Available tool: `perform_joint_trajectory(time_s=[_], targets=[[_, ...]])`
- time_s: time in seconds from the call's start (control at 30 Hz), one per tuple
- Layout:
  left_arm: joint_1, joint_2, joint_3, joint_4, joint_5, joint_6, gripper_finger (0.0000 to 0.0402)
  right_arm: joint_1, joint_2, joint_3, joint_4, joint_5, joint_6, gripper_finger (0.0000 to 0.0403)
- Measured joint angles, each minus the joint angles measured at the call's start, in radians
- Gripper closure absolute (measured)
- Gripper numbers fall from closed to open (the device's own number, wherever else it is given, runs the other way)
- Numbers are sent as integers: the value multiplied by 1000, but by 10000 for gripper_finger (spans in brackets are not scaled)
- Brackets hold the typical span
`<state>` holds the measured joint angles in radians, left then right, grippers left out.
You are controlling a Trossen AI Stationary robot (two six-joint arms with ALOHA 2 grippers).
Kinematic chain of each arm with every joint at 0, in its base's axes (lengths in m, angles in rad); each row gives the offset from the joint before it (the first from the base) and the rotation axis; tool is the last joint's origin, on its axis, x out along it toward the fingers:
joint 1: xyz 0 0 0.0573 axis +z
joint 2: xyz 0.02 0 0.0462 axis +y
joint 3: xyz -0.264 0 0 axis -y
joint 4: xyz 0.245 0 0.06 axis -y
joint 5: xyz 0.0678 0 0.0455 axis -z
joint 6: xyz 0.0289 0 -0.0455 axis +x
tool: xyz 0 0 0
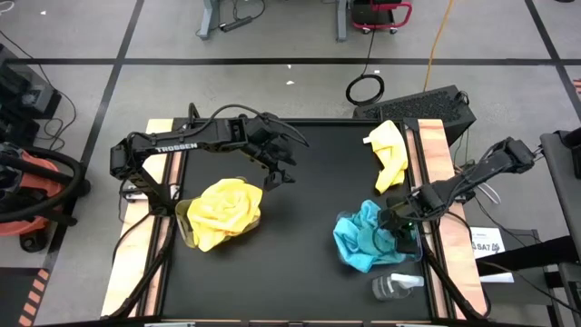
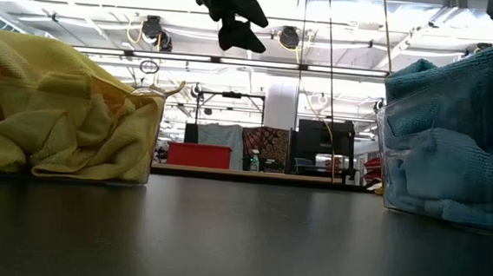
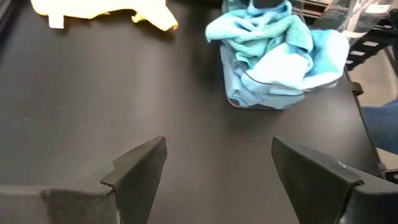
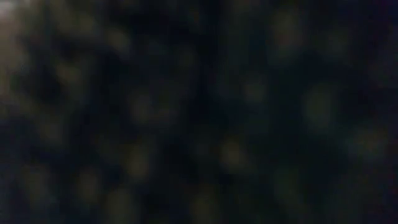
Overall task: Sort microfiber towel by color & place in baskets
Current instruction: Put the blue microfiber towel into the right transparent bin
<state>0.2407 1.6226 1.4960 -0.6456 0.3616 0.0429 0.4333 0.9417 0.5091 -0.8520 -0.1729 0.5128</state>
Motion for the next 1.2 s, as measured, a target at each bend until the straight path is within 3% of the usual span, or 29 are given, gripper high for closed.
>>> perform_joint_trajectory(time_s=[0.4, 0.63, 0.87, 1.0, 1.2], targets=[[0, 0, 0, 8, -60, 23, 97, 15, 155, 3, 91, 5, 9, 383], [1, 0, 0, 8, -60, 23, 97, 15, 127, 60, 52, -9, 47, 290], [2, 0, 0, 8, -61, 23, 97, 14, 91, 208, -119, 3, 46, 181], [2, 0, 0, 8, -61, 33, 97, 14, 70, 284, -177, 1, 34, 155], [2, 0, 0, 9, -78, 49, 97, 14, 47, 381, -197, -13, 34, 152]])
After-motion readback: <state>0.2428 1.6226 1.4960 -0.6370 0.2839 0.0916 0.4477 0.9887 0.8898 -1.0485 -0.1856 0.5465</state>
